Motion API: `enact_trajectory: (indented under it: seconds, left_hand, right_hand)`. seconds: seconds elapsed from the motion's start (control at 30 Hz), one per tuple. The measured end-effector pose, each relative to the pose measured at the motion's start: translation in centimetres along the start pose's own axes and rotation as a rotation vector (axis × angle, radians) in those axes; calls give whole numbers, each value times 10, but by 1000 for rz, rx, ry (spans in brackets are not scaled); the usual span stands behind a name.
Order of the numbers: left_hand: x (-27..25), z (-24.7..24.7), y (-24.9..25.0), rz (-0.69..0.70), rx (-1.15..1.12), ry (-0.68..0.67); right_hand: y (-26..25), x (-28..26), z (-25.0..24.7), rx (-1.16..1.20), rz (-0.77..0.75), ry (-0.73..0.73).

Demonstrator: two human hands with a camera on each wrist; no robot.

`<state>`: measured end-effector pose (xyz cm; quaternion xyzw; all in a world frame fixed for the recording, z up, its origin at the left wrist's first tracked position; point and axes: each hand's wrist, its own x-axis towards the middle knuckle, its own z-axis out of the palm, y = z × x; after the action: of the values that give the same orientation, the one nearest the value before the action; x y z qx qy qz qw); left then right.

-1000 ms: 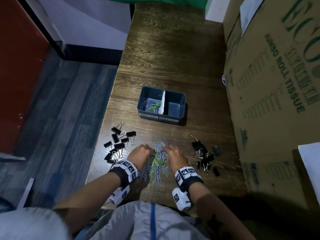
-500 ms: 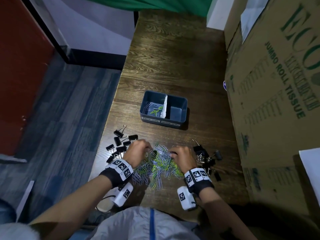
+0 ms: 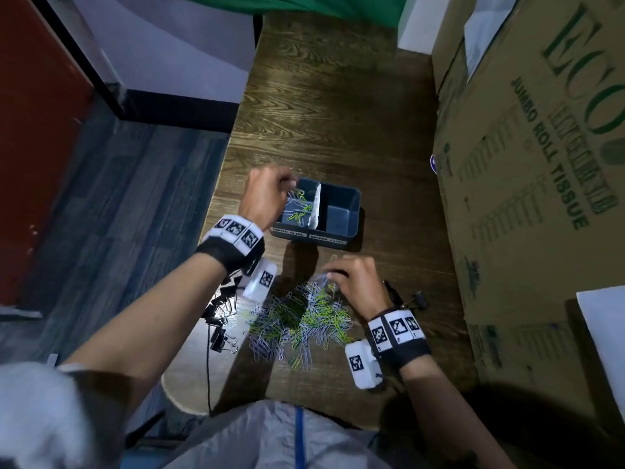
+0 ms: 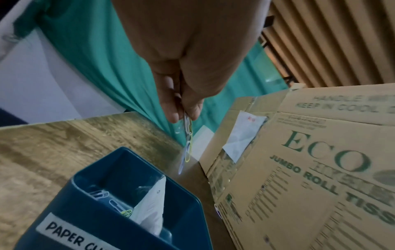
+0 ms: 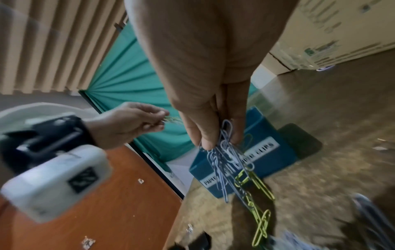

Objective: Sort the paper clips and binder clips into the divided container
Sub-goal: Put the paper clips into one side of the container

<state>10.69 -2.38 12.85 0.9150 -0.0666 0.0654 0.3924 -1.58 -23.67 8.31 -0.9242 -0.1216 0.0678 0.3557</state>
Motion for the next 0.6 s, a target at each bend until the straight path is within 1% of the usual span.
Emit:
enact_trajectory:
  seconds: [0.1, 0.17, 0.23, 0.27, 0.4, 0.43, 0.5, 0.6]
  left_hand:
    - [10, 12, -12, -42, 8, -42]
    - [-4, 23, -25, -78, 61, -43]
    - [-29, 36, -41, -83, 173, -69]
    - [-43, 43, -49, -88, 217, -133]
    - [-90, 56, -69, -154, 323, -557]
    - [-97, 58, -74, -156, 341, -623]
    - [-108, 60, -78, -144, 398, -686]
    - [-123, 64, -76, -112, 444, -718]
  right_hand:
    - [-23, 25, -20, -12, -41, 30]
    - [-36, 48, -34, -11, -66, 90]
    - [-49, 75, -45, -6, -98, 139]
    - [-53, 88, -48, -5, -109, 153]
    - [-62, 139, -47, -64, -96, 154]
    - [-63, 150, -44, -84, -88, 140]
    - [-61, 164, -36, -109, -58, 103]
    - [-54, 165, -24, -159, -6, 28]
